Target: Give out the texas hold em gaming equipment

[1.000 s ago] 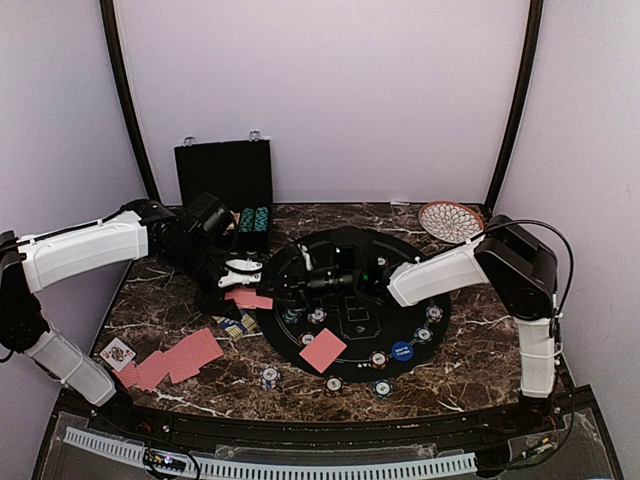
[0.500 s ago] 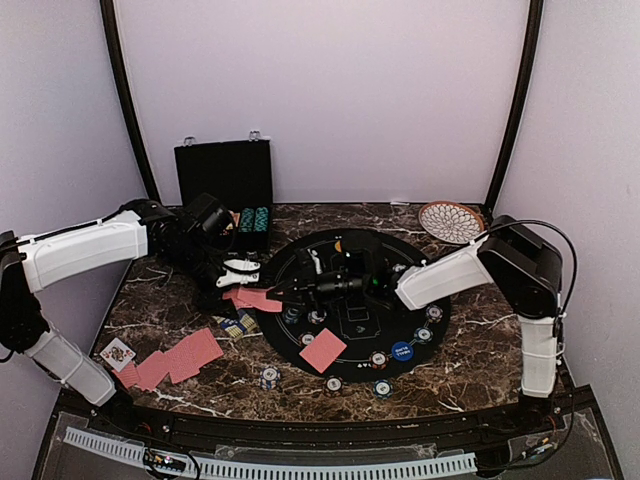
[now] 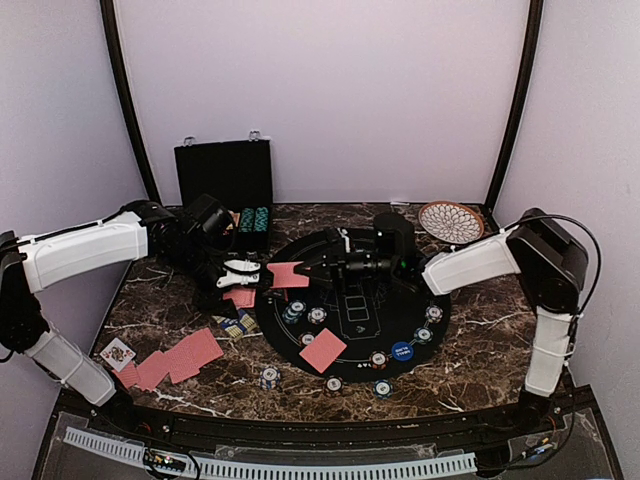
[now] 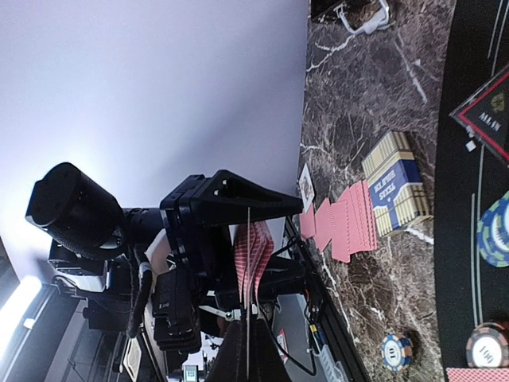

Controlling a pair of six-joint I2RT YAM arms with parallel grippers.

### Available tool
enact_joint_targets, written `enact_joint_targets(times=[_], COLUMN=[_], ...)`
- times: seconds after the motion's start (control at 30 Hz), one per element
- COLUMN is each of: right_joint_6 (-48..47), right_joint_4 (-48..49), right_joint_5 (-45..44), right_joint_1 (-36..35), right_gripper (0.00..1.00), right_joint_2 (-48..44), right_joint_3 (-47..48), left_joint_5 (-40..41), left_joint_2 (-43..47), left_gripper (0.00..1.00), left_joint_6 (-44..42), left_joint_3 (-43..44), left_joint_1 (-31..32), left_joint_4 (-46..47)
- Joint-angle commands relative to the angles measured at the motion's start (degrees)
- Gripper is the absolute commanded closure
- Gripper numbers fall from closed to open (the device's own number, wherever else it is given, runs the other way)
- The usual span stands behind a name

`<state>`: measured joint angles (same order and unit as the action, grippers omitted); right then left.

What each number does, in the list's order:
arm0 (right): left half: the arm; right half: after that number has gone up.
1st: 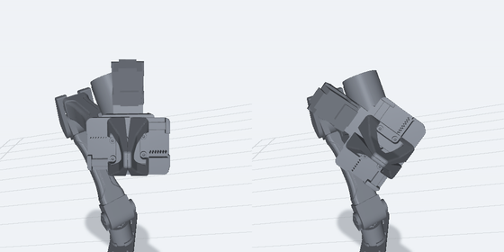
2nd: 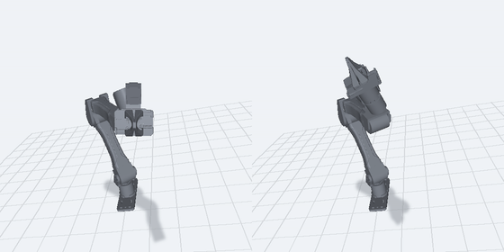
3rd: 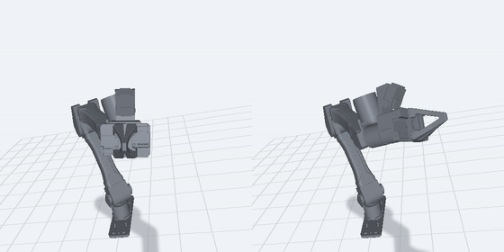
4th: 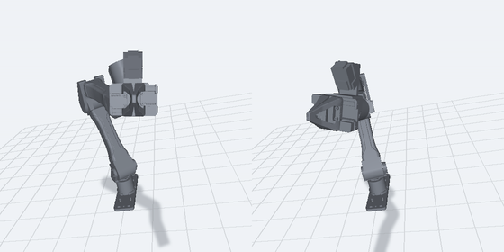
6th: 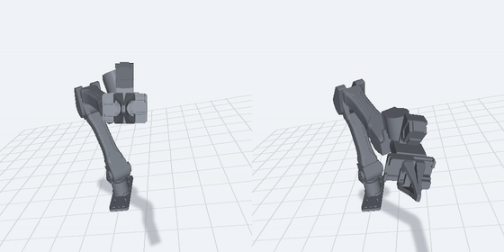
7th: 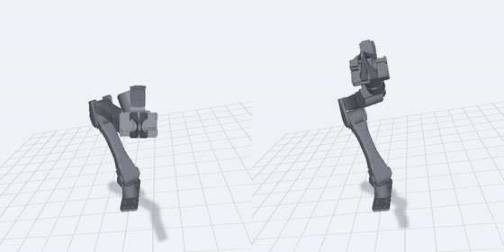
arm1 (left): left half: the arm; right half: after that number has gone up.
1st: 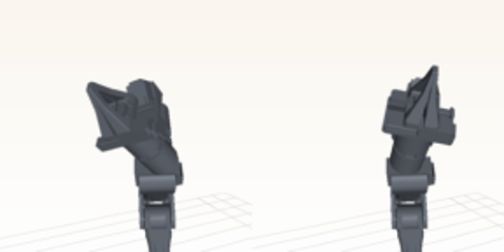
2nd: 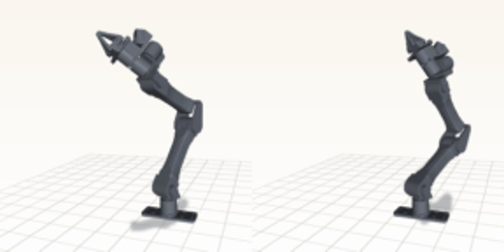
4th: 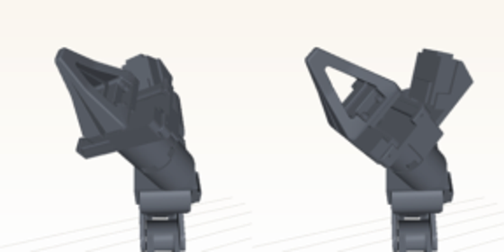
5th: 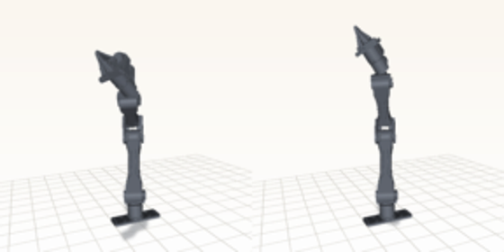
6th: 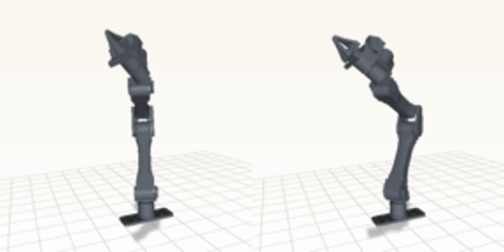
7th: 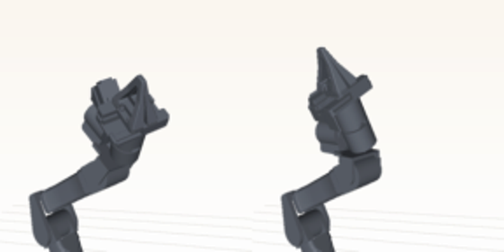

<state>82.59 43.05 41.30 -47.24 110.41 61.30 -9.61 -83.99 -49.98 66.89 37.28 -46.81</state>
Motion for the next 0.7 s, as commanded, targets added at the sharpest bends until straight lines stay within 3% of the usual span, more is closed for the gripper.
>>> enact_joint_targets(times=[0.0,0.13,0.67], right_joint_6=[-3.57,-8.19,-18.32], right_joint_4=[-2.07,-7.91,-28.10], right_joint_5=[1.88,2.21,-1.82], right_joint_1=[3.71,6.74,7.71], right_gripper=[1.00,1.00,1.00], right_joint_2=[-2.43,0.44,26.41], right_joint_3=[-1.13,2.34,34.86], left_joint_5=[0.51,0.49,0.03], left_joint_2=[1.85,2.12,3.33], left_gripper=[0.45,0.46,0.46], left_joint_6=[-0.86,-0.63,0.22], left_joint_3=[-1.06,-0.94,-1.37], left_joint_1=[-0.19,-0.19,-0.24], left_joint_4=[-0.57,-0.97,-1.59])
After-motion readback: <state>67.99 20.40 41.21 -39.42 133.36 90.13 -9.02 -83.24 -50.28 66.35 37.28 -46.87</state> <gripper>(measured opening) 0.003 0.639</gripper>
